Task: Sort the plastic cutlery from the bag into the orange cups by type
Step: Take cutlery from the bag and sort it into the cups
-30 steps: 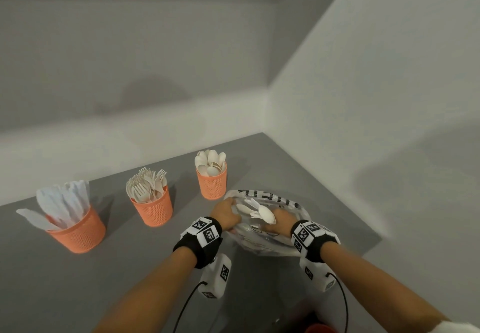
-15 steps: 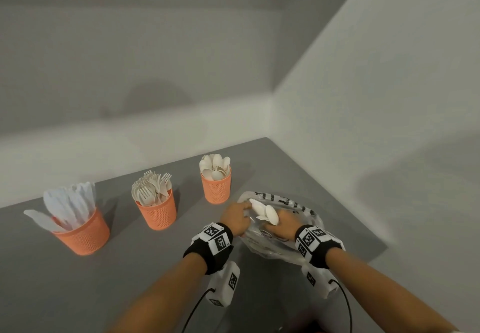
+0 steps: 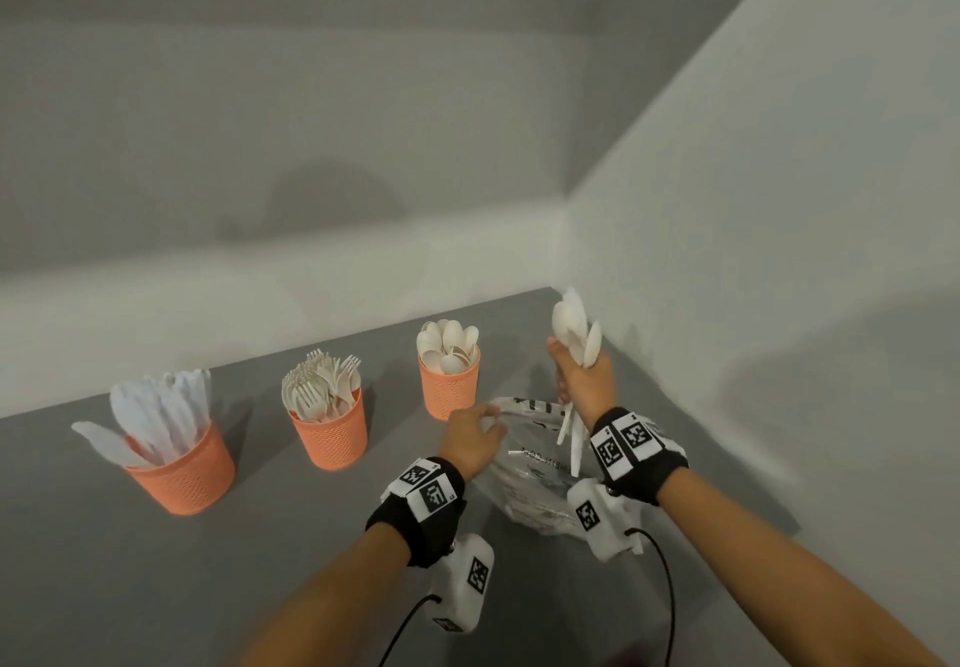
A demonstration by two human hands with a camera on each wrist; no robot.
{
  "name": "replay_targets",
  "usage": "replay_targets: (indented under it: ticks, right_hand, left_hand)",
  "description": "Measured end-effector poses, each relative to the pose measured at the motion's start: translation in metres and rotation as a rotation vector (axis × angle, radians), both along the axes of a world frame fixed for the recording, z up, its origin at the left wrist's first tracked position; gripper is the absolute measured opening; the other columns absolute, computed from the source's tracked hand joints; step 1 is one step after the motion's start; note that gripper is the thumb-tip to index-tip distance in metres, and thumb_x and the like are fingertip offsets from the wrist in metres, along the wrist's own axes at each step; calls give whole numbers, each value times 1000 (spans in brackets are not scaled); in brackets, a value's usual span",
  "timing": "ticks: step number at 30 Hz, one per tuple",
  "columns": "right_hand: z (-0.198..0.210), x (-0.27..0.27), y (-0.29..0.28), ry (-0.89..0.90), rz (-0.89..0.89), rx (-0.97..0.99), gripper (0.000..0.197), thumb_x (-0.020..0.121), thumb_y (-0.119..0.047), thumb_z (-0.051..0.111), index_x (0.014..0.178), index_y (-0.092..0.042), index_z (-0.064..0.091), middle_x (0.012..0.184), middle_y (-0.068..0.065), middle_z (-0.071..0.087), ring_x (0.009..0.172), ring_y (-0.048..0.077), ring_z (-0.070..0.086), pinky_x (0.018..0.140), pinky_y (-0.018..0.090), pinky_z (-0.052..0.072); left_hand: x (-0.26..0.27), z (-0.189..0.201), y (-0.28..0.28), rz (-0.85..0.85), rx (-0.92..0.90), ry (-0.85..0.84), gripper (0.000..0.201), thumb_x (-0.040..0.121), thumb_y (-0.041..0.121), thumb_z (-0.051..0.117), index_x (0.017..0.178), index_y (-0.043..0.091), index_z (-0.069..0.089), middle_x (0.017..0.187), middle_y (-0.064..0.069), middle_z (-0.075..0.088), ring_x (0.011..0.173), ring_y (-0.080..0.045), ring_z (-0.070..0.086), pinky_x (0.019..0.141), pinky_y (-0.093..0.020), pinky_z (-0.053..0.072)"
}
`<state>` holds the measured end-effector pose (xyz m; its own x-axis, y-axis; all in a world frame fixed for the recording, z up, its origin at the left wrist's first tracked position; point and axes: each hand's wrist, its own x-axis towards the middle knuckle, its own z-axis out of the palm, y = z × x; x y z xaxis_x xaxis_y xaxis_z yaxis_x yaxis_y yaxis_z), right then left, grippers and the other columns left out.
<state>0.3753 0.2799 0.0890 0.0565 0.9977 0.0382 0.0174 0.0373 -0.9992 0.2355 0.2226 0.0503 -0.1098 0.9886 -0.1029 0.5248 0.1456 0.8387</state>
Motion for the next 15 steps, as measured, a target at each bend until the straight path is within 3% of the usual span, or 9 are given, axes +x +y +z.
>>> replay_targets:
  ticks: [2, 4, 5, 7, 9, 12, 14, 15]
  right_hand:
    - [14, -14, 4, 117, 2, 2, 34, 89, -22, 61, 60, -13, 46, 35, -7, 39, 29, 6, 35, 35, 17, 33]
    - [23, -35, 6, 248, 34, -17, 33, 90, -20, 59, 61, -14, 44, 33, -6, 37, 28, 6, 32, 34, 16, 31]
    - [25, -47, 6, 298, 60, -27, 32, 90, -20, 59, 61, -14, 44, 34, -6, 37, 28, 7, 32, 34, 16, 30]
    - [25, -76, 3, 351, 124, -57, 34, 89, -19, 60, 59, -15, 45, 34, -7, 37, 29, 7, 32, 34, 17, 29]
    - [22, -105, -4, 377, 175, -83, 35, 88, -18, 61, 56, -14, 46, 34, -6, 37, 28, 7, 33, 34, 16, 29]
    - [19, -144, -18, 386, 240, -67, 33, 88, -17, 61, 58, -13, 48, 35, -5, 40, 29, 7, 35, 35, 17, 30]
    - [17, -165, -27, 376, 261, -65, 35, 89, -15, 59, 56, -13, 46, 35, -6, 39, 30, 7, 33, 36, 18, 29]
    - [14, -174, -30, 376, 265, -73, 37, 89, -15, 59, 55, -13, 45, 35, -7, 39, 30, 6, 32, 36, 18, 28]
  left_hand:
    - [-12, 10, -3, 184, 80, -161, 22, 94, 13, 48, 108, 4, 61, 110, -11, 63, 106, -26, 57, 85, -25, 43]
    - [-26, 18, -9, 315, 40, -446, 17, 95, 13, 44, 98, 7, 60, 87, -6, 62, 89, -24, 57, 68, -23, 47]
    - [-32, 22, -14, 338, -39, -643, 18, 96, 14, 41, 98, 7, 57, 85, -5, 60, 86, -23, 57, 68, -23, 49]
    - [-44, 23, -22, 367, -212, -967, 27, 99, 23, 33, 101, 5, 55, 91, -10, 59, 93, -24, 55, 82, -32, 47]
    - [-53, 17, -29, 428, -326, -1099, 40, 100, 35, 30, 104, 2, 53, 96, -15, 57, 91, -27, 54, 82, -38, 44]
    - [-70, 16, -34, 562, -322, -1266, 56, 99, 41, 29, 123, -8, 44, 99, -23, 56, 85, -31, 54, 84, -42, 45]
    - [-82, 21, -39, 582, -282, -1357, 56, 99, 40, 30, 112, -10, 49, 86, -25, 63, 81, -33, 59, 88, -44, 45]
    - [-88, 24, -41, 577, -258, -1351, 53, 98, 40, 31, 100, -8, 53, 74, -23, 66, 73, -32, 62, 80, -43, 49]
